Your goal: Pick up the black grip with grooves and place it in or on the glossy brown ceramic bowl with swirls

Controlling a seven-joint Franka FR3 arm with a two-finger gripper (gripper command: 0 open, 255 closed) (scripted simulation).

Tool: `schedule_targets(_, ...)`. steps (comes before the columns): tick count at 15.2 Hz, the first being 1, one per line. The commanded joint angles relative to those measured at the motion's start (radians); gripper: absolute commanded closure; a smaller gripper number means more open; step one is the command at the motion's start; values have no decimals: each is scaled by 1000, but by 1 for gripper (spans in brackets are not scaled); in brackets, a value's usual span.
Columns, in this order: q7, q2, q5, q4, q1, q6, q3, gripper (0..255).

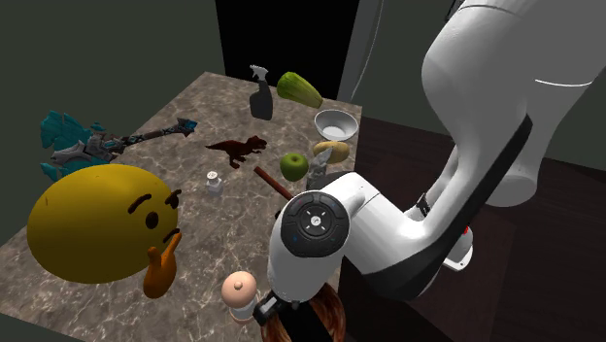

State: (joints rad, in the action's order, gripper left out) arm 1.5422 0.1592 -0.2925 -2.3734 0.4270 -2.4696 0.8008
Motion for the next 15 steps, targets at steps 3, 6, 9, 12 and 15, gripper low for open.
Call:
schedule_targets(3,64,67,-90,0,26,-41,-39,0)
schedule_targets(6,86,90,-121,1,38,-56,-57,0)
schedule_targets(9,86,90,-121,1,38,-56,-57,0)
schedule_targets(12,86,90,-121,1,38,-56,-57,0)
schedule_targets(15,85,89,-121,0,38,-56,-56,255)
